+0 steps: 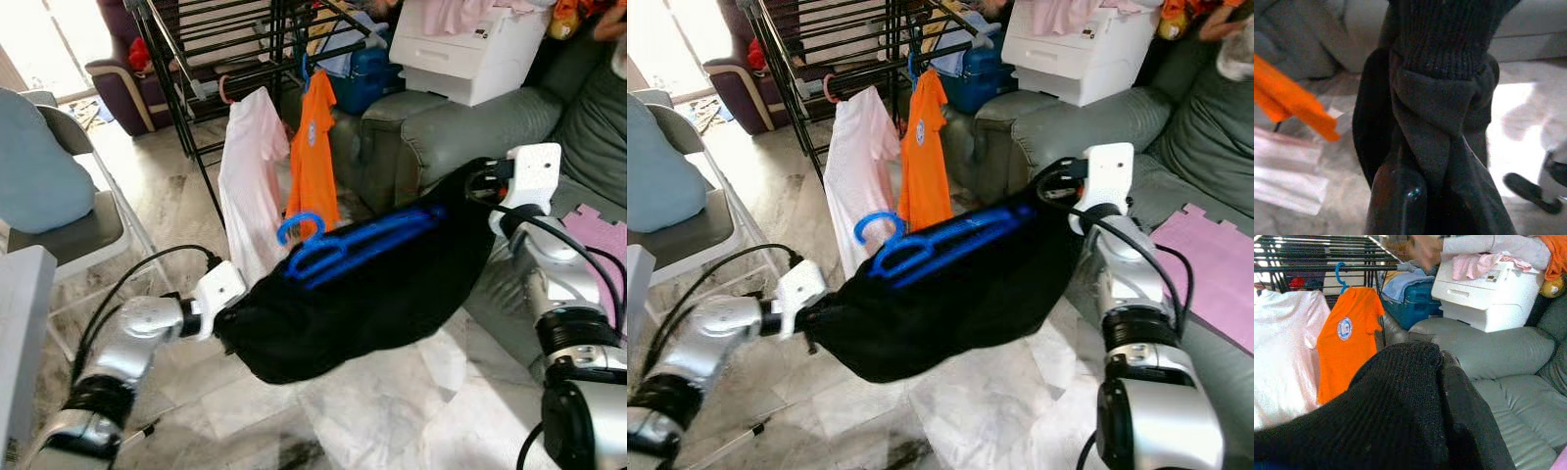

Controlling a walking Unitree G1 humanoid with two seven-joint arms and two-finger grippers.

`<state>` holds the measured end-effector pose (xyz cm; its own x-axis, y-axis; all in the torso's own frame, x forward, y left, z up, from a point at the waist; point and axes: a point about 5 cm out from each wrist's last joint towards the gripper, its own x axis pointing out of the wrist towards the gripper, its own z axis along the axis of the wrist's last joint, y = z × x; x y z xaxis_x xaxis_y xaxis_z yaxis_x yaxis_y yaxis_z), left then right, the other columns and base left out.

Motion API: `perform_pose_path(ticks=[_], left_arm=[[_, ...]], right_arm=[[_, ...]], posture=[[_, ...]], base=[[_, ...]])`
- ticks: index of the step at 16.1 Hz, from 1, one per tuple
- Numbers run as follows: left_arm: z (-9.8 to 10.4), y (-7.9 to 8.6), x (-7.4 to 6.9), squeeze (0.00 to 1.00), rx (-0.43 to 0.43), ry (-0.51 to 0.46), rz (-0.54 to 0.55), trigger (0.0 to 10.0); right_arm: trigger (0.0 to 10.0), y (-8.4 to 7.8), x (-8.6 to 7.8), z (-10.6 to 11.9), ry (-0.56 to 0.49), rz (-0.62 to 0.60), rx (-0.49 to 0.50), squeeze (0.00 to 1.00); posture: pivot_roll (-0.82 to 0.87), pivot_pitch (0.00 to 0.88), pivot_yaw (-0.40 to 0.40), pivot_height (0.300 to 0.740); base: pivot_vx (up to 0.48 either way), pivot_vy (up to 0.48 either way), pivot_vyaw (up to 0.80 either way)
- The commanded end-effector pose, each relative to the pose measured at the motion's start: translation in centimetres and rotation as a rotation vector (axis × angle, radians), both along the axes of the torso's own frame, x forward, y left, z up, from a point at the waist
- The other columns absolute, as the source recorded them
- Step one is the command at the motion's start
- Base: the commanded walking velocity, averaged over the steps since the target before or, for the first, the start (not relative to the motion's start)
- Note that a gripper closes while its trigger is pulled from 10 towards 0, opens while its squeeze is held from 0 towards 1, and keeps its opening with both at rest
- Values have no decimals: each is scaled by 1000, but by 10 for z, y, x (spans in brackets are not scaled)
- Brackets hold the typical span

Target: Hang hanger

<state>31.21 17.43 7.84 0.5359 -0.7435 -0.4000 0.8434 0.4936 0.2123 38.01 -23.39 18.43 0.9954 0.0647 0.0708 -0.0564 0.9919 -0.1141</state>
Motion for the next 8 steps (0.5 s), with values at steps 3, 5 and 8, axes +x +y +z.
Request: perform_pose_path(ticks=[3,5,8], left_arm=[[-11,7,6,0,73,-13,158,0],[-17,6,10,0,98,-22,250,0],[-27,-15,14,0,64,-49,459,0]], right_arm=[[0,8,4,13,-53,19,-7,0],[0,11,5,13,-56,31,-7,0],[0,25,6,10,-60,69,3,0]], posture=[[-164,0,60,740],[-161,0,60,740],[-159,0,63,740]], base=[[0,0,0],[0,0,0],[0,0,0]])
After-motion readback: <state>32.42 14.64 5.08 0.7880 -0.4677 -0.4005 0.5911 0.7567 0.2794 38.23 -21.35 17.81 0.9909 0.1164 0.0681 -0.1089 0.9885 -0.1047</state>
